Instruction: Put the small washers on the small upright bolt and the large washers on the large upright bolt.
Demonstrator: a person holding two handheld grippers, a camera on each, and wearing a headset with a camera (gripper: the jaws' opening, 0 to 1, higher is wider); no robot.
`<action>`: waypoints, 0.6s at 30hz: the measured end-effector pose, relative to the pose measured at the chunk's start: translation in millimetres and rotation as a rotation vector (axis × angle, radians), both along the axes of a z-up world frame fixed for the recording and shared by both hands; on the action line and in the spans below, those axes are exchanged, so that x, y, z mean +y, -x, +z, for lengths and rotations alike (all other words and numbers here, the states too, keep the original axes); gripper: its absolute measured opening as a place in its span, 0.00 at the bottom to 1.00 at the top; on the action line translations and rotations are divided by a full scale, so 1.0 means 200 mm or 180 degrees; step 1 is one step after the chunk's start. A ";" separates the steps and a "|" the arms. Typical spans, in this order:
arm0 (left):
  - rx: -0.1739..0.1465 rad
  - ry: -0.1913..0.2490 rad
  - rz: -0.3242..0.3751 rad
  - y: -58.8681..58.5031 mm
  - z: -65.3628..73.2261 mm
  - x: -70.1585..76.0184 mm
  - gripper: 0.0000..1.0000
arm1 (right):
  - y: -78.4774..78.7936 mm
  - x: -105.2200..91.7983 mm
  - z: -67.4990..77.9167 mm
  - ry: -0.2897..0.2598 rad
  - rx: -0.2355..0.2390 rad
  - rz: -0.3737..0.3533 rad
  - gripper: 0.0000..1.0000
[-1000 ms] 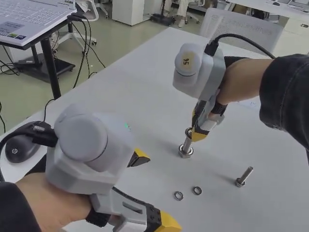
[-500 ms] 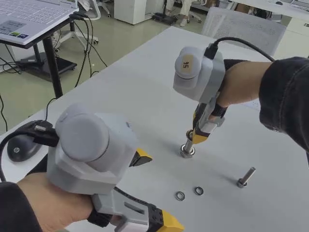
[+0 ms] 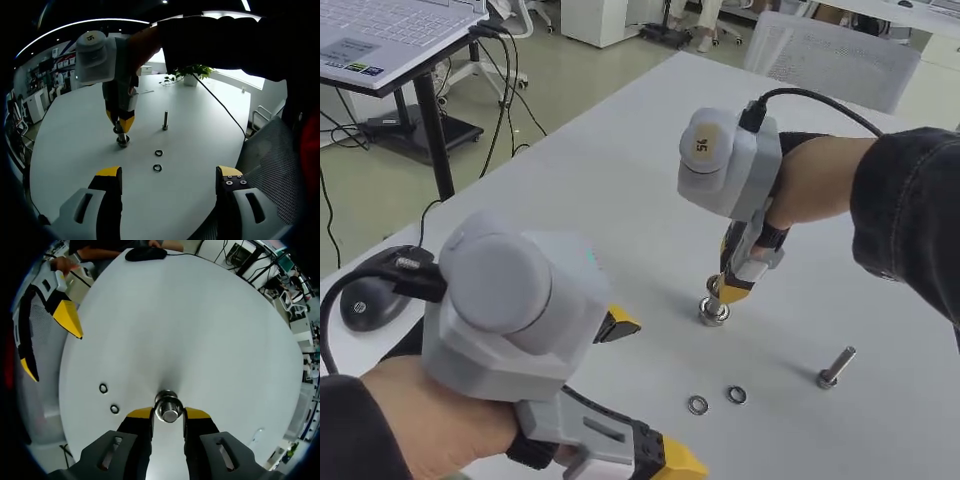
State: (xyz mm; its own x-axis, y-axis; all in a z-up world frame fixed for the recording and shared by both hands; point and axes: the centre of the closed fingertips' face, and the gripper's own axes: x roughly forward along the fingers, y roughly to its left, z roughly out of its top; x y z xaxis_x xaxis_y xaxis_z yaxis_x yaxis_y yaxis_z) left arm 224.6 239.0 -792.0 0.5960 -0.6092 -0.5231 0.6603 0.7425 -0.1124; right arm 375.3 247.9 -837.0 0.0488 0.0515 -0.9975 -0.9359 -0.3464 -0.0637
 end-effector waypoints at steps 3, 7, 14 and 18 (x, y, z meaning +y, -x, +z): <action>0.0000 0.0006 -0.0003 0.00 0.00 0.00 0.76 | 0.00 0.00 -0.01 0.0008 0.0022 -0.0015 0.24; 0.0002 0.0010 0.0001 0.00 0.01 0.00 0.76 | -0.02 -0.01 -0.04 0.0023 0.0040 -0.0041 0.24; 0.0006 0.0013 0.0006 -0.02 0.02 0.00 0.76 | -0.03 -0.01 -0.07 0.0029 0.0080 -0.0057 0.24; 0.0007 0.0015 0.0014 -0.03 0.02 0.00 0.76 | -0.04 -0.02 -0.09 0.0033 0.0086 -0.0058 0.24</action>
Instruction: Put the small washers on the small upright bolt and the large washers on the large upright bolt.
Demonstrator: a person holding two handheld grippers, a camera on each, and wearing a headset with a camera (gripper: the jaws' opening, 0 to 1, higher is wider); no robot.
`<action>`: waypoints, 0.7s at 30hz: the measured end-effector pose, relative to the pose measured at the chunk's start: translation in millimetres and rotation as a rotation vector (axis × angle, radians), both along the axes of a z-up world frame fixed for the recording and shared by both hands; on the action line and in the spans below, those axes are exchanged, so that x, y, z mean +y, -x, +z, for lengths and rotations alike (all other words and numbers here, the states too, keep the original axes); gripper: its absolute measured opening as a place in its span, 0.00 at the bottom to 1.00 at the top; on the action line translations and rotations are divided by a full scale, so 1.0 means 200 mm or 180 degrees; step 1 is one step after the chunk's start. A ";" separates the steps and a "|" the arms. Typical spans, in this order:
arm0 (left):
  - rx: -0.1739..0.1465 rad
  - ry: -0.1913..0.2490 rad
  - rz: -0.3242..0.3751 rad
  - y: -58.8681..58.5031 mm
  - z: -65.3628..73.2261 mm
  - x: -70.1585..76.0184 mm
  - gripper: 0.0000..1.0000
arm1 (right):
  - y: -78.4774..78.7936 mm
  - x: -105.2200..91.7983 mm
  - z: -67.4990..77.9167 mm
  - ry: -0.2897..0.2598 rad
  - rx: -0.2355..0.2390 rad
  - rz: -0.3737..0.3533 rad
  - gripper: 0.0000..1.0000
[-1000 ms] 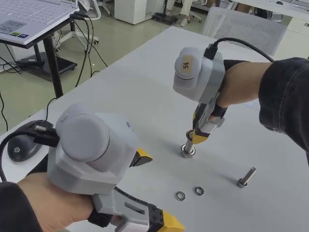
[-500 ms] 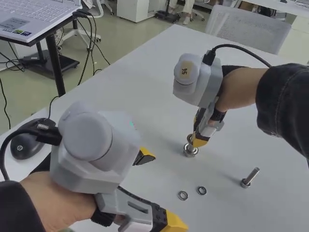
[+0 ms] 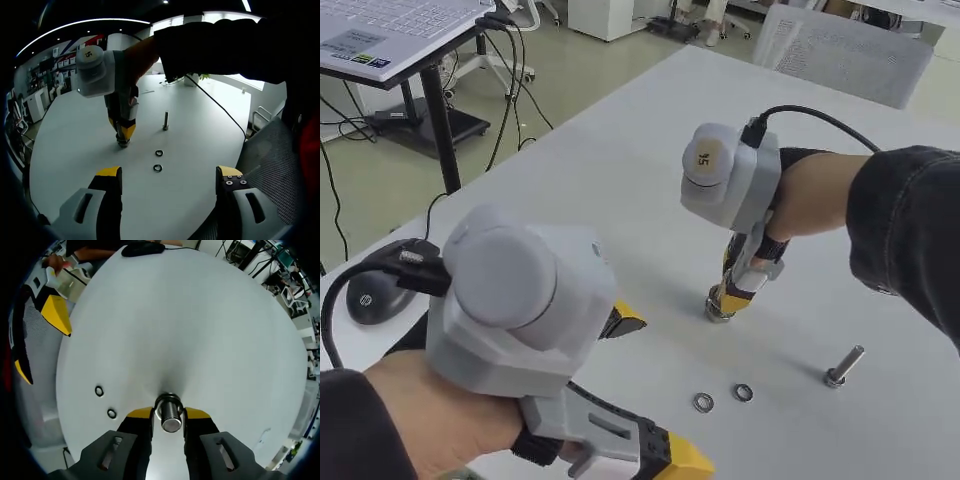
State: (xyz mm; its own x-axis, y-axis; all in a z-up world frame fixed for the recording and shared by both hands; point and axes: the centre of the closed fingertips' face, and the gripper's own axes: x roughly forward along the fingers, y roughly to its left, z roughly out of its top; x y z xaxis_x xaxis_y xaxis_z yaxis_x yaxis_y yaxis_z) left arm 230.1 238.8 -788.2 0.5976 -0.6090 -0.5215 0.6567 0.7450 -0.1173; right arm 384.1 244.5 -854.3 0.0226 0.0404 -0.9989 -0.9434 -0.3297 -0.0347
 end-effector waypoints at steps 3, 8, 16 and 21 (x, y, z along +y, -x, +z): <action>0.0002 -0.0001 0.0005 0.00 0.00 0.00 0.76 | -0.01 0.00 -0.01 0.0003 0.0008 -0.0009 0.24; 0.0004 0.0000 0.0006 -0.01 0.00 0.00 0.76 | -0.01 0.00 -0.02 -0.0001 0.0005 -0.0021 0.24; 0.0008 0.0001 0.0004 0.00 0.00 0.01 0.76 | 0.03 -0.01 -0.03 0.0011 0.0020 -0.0043 0.24; 0.0010 0.0004 0.0010 0.00 0.00 0.01 0.76 | 0.04 -0.01 -0.03 -0.0013 0.0029 -0.0070 0.25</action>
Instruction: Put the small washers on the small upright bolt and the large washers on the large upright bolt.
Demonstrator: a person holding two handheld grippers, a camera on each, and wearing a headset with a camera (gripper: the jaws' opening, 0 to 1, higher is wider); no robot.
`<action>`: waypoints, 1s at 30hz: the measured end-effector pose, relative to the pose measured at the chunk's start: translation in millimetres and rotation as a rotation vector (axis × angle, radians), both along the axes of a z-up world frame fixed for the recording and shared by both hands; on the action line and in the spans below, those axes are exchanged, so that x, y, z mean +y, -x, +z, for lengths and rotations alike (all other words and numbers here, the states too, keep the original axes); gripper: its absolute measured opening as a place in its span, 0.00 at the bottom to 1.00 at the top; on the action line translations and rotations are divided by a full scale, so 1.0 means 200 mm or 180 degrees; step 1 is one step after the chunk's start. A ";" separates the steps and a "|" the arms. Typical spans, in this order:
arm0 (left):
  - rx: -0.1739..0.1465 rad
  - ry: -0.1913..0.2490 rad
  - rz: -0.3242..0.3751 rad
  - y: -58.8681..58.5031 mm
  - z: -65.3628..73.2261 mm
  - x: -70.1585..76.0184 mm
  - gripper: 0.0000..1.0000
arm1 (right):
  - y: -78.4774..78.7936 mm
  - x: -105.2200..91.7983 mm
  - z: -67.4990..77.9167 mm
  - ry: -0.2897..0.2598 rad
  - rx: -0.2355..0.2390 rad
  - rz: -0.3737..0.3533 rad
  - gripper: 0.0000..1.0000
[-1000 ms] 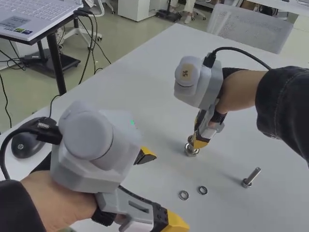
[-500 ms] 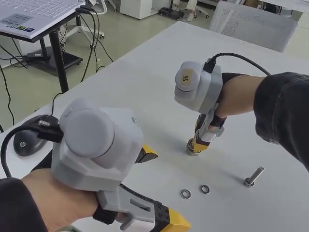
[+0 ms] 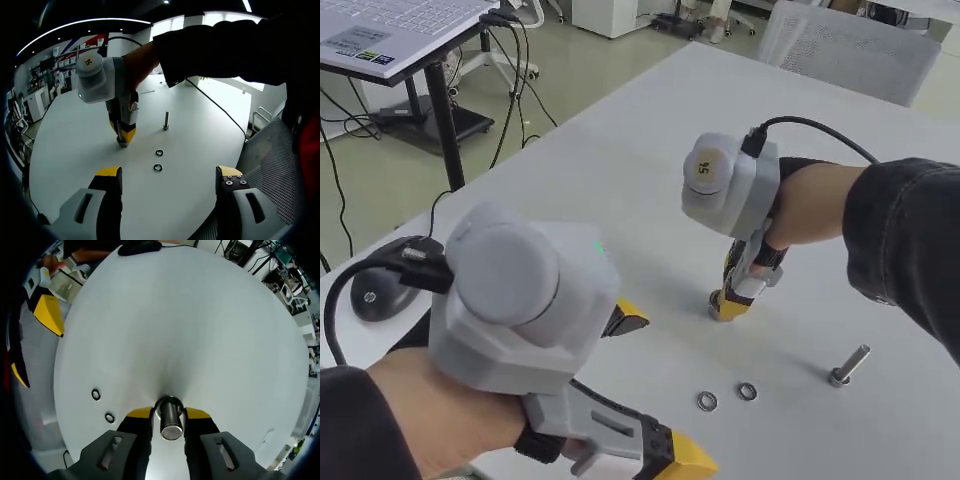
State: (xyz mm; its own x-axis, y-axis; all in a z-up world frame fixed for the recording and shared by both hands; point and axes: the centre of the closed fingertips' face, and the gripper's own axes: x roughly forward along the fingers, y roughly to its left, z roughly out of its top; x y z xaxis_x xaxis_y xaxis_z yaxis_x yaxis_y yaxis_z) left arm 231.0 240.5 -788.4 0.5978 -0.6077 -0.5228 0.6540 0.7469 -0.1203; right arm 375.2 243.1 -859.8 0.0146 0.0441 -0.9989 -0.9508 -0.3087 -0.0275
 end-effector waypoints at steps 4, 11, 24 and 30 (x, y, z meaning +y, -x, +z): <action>0.0000 -0.0002 -0.0004 0.00 0.00 0.00 0.76 | 0.00 0.00 0.00 -0.0003 -0.0001 0.0031 0.25; 0.0003 -0.0005 -0.0007 0.00 0.00 0.00 0.76 | -0.01 0.00 0.02 -0.0066 -0.0007 0.0021 0.29; -0.0032 -0.0020 0.0002 -0.02 0.01 0.01 0.76 | -0.01 0.01 0.18 -0.0333 -0.0136 -0.0030 0.31; -0.0069 -0.0009 0.0020 -0.03 0.02 0.03 0.76 | 0.01 0.00 0.25 -0.0424 -0.0208 -0.0051 0.30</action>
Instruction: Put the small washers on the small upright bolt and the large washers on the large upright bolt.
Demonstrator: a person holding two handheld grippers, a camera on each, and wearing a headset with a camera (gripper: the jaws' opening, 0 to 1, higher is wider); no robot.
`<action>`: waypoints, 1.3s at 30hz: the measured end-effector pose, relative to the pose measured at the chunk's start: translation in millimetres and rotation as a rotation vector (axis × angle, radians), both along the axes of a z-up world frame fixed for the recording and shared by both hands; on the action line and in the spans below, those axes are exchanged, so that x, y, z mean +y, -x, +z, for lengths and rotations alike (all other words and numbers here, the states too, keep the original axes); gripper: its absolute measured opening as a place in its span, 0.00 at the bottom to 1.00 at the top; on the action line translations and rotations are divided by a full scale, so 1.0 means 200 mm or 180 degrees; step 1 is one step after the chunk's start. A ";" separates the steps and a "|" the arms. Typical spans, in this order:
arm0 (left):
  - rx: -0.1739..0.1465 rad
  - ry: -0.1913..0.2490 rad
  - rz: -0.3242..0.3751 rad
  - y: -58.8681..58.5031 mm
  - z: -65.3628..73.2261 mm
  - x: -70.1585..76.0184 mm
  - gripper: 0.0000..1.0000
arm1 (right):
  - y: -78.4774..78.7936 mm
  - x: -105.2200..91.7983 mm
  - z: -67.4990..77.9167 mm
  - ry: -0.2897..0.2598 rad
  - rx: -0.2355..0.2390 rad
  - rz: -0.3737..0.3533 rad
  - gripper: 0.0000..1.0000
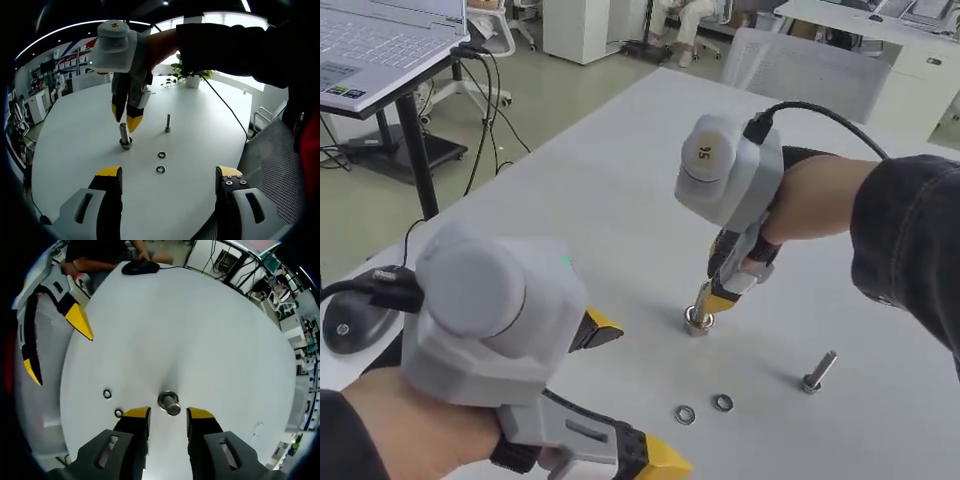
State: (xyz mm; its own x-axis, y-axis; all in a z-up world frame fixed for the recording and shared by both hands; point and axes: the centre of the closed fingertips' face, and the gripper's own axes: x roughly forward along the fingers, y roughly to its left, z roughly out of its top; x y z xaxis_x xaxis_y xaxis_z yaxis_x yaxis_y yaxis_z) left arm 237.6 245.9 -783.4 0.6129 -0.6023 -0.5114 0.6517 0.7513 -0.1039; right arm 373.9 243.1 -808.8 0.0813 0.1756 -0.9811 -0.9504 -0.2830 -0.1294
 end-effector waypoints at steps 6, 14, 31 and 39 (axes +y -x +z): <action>-0.0040 0.0012 0.0054 -0.04 0.02 0.04 0.76 | 0.04 -0.03 0.06 -0.0118 0.0002 -0.0047 0.30; -0.0107 0.0057 0.0139 -0.10 0.05 0.08 0.75 | 0.13 -0.17 0.05 -0.0149 0.0087 -0.0113 0.28; -0.0146 0.0093 0.0235 -0.13 0.06 0.11 0.75 | 0.29 -0.26 -0.20 -0.0069 0.0389 -0.0211 0.24; -0.0145 0.0081 0.0246 -0.13 0.05 0.11 0.75 | 0.29 -0.27 -0.26 -0.0024 0.0403 -0.0195 0.22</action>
State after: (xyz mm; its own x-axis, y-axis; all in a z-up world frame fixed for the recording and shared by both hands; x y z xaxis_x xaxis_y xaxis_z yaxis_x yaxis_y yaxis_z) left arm 263.0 268.3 -773.0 0.6804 -0.5647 -0.4671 0.5963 0.7971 -0.0951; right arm 315.9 189.5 -861.6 -0.0323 0.1816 -0.9828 -0.9747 -0.2233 -0.0093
